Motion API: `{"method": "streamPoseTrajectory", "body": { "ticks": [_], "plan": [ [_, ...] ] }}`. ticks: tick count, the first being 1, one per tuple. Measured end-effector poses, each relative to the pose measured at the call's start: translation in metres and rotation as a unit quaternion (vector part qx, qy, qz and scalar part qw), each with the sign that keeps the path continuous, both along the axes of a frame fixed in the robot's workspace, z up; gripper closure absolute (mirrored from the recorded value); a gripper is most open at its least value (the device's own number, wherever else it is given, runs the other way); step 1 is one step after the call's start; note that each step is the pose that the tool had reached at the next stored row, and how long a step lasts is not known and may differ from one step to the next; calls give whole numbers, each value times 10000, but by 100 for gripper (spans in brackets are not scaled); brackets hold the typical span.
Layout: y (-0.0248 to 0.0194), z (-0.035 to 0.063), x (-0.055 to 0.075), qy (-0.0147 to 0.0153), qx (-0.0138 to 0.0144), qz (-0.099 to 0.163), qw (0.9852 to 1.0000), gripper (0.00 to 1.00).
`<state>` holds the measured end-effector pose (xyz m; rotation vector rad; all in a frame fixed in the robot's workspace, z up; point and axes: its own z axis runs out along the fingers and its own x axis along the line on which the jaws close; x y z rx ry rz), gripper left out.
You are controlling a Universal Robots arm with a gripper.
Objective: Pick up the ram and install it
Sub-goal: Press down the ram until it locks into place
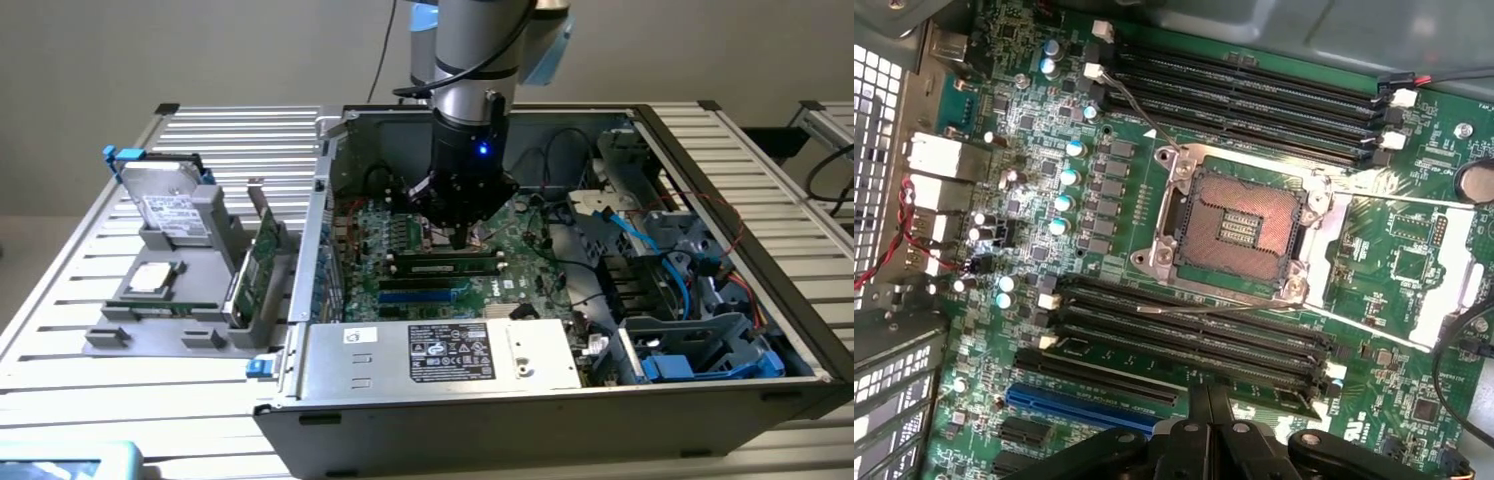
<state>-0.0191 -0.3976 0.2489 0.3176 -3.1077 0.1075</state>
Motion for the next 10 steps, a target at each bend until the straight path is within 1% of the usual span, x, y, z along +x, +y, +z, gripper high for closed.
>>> {"method": "streamPoseTrajectory", "body": {
  "ticks": [2,4,6,7,10],
  "plan": [
    [-2,1,1,-8,-11,-31,10000,89],
    [-2,0,0,-17,-28,-59,10000,89],
    [-2,0,0,-29,-65,-69,10000,89],
    [-2,0,0,-29,-69,-69,9999,89],
    [-2,0,0,-29,-70,-69,9999,89]
  ]
}}
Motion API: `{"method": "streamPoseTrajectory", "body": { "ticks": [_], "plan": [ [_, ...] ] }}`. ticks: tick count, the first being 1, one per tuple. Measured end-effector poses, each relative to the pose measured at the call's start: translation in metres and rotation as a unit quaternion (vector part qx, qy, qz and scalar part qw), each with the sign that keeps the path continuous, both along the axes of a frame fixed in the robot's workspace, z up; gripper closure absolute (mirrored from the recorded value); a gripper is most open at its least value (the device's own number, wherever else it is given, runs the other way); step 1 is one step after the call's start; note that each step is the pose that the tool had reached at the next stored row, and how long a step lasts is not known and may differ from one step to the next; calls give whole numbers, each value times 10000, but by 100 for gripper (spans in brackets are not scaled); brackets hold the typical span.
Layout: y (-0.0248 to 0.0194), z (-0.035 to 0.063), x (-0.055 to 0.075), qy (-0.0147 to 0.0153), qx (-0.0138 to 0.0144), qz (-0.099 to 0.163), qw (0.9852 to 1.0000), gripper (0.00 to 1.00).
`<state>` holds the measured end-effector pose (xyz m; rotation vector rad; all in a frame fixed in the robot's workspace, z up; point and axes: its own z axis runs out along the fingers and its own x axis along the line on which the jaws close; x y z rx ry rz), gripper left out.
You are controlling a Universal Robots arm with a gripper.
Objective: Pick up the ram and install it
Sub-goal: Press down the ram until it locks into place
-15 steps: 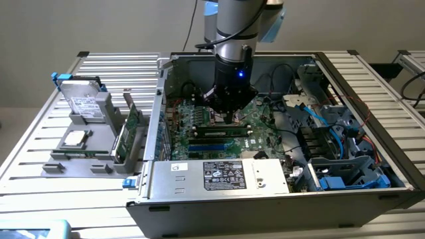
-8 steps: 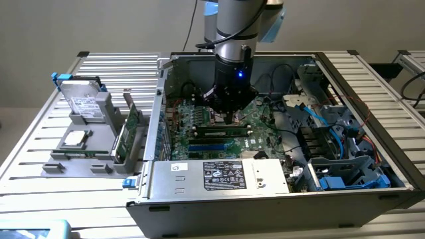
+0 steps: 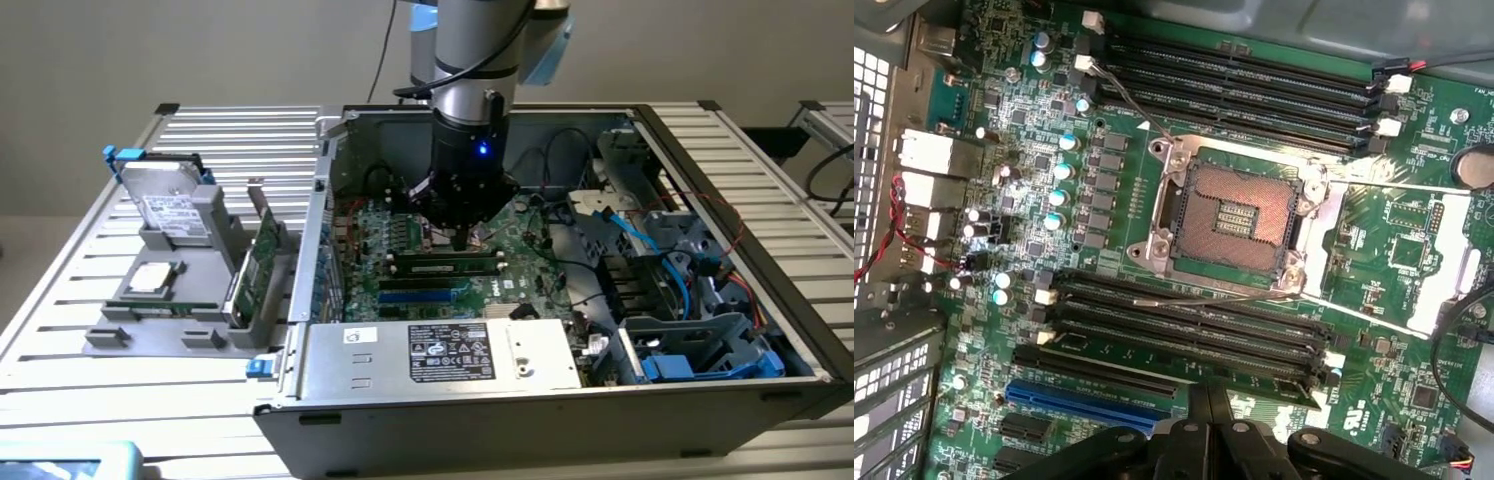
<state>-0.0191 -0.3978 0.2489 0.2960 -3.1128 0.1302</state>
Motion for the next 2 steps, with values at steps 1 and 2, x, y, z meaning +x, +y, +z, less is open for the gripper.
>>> {"method": "streamPoseTrajectory", "body": {
  "ticks": [1,2],
  "plan": [
    [0,0,0,0,0,0,10000,89],
    [0,0,0,0,0,0,10000,89]
  ]
}}
